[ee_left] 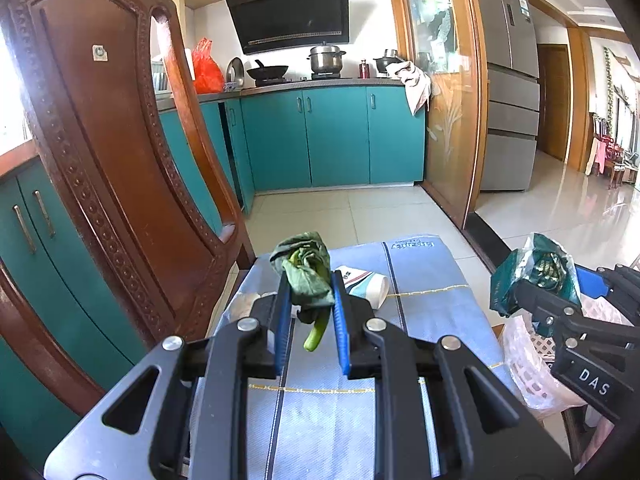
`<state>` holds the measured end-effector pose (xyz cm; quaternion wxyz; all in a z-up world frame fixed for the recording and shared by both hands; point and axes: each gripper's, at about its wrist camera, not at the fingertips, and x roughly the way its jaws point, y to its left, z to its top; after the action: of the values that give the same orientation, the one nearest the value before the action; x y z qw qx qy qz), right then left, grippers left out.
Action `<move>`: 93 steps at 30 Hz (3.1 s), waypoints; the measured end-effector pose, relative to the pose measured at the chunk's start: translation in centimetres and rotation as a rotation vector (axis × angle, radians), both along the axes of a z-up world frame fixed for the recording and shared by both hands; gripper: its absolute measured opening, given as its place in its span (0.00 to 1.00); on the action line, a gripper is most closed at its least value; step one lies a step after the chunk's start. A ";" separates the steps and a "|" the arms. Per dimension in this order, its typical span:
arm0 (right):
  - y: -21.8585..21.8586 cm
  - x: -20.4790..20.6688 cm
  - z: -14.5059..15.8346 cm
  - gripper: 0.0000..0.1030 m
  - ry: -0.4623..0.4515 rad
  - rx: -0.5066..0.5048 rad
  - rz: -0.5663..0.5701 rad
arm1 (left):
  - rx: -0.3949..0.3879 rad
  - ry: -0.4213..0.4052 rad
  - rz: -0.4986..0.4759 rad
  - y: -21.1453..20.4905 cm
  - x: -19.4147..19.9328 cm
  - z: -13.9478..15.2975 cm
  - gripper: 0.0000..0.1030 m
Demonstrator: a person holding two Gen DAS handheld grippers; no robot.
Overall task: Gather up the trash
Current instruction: 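Carry the leaves and dark green bag over the white basket with both grippers, then open both grippers to drop the leaves and bag into the basket, then grasp the white tissue bag with the left gripper while the right grasps the striped paper cup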
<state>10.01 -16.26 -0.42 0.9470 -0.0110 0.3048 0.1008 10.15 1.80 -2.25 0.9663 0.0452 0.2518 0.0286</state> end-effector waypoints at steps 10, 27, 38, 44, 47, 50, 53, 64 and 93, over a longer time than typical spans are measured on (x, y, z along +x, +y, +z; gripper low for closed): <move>-1.8 -0.1 0.7 0.48 -0.013 -0.004 -0.041 | -0.013 0.010 -0.035 -1.5 0.7 0.3 0.20; -4.4 0.1 0.2 0.48 -0.001 0.043 -0.064 | -0.025 0.040 -0.077 -2.5 1.0 0.0 0.20; -16.9 -2.5 -3.1 0.48 0.099 0.031 -0.354 | -0.152 0.179 -0.396 -12.5 3.9 -2.8 0.20; -20.3 -3.2 -4.6 0.48 0.136 0.068 -0.446 | -0.175 0.295 -0.643 -19.7 5.3 -5.5 0.21; -21.0 -3.1 -5.2 0.48 0.153 0.074 -0.469 | -0.163 0.371 -0.722 -22.4 5.7 -7.2 0.26; -21.2 -2.7 -5.7 0.51 0.172 0.079 -0.480 | -0.139 0.366 -0.703 -22.9 5.7 -7.9 0.67; -21.2 -2.4 -6.1 0.59 0.181 0.081 -0.494 | -0.139 0.326 -0.652 -21.7 5.5 -7.6 0.75; -17.2 -0.7 -6.3 0.69 0.184 0.028 -0.399 | 0.056 0.155 -0.148 -10.5 8.2 -6.7 0.76; 5.0 16.1 -7.9 0.82 0.271 0.085 0.067 | 0.093 0.458 0.202 6.0 18.0 -14.4 0.13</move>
<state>26.16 -11.30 -8.35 0.8928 0.0326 0.4250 0.1460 28.13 7.84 -16.70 0.8732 0.0693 0.4659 0.1255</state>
